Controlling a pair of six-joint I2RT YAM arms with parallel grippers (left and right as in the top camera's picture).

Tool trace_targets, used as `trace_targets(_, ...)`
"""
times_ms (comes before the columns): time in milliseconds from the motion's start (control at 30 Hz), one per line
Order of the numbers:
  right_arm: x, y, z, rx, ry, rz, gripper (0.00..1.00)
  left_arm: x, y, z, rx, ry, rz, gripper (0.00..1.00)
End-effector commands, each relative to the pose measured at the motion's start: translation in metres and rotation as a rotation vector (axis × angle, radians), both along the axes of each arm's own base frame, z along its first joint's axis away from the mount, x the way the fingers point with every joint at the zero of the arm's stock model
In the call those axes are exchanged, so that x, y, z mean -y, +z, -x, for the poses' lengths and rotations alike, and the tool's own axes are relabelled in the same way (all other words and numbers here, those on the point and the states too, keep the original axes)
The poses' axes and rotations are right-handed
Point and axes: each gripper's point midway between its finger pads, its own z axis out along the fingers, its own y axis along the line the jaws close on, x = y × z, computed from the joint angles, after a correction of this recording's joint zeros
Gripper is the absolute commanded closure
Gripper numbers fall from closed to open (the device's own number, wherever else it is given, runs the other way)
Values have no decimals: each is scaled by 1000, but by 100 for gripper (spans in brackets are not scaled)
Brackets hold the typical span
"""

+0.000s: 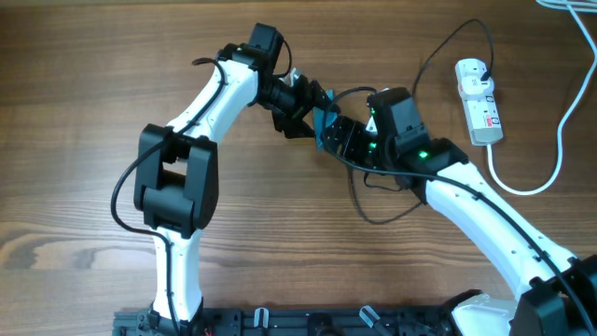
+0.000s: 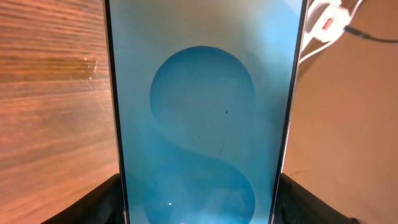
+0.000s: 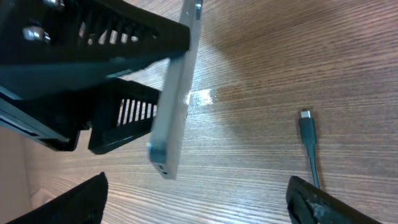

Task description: Plug charger to phone and switch on socket

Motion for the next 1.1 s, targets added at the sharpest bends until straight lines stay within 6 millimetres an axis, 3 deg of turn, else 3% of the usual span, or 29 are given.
trace_targets(0, 6, 21, -8, 64, -38, -7, 5, -5, 32, -7, -51, 72, 84, 34)
trace_targets(67, 13, 41, -10, 123, -38, -19, 2, -10, 33, -10, -68, 94, 88, 34)
trace_targets(167, 40, 89, -10, 252, -86, -49, 0, -15, 38, -14, -75, 106, 121, 35)
trace_targets(200, 60, 112, -8, 310, -138, -65, 0, -16, 40, -15, -78, 107, 135, 35)
trace_targets(267, 91, 137, -5, 373, -217, -76, 0, -16, 43, -14, -84, 105, 155, 35)
trace_targets(367, 121, 162, 3, 432, -272, -121, 1, -13, 50, -12, -98, 94, 196, 35)
trace_targets(433, 130, 175, 9, 456, -258, -172, 0, -9, 60, -8, -123, 80, 258, 36)
trace_targets(633, 103, 199, 15, 546, -35, -279, 0, -3, 77, -3, -205, 77, 347, 37)
trace_targets(833, 98, 200, 15, 548, -3, -296, 0, -3, 79, -2, -255, 98, 347, 38)
trace_targets(900, 93, 197, 15, 563, 32, -262, 1, -3, 79, -2, -255, 98, 347, 38)
trace_targets(933, 88, 175, 13, 512, -4, -168, 1, -3, 79, -2, -255, 98, 347, 38)
trace_targets(967, 83, 170, 13, 502, -8, -138, 1, -3, 79, -2, -254, 98, 347, 38)
trace_targets(1067, 53, 158, 11, 477, 22, -7, 4, -3, 79, -2, -254, 98, 345, 38)
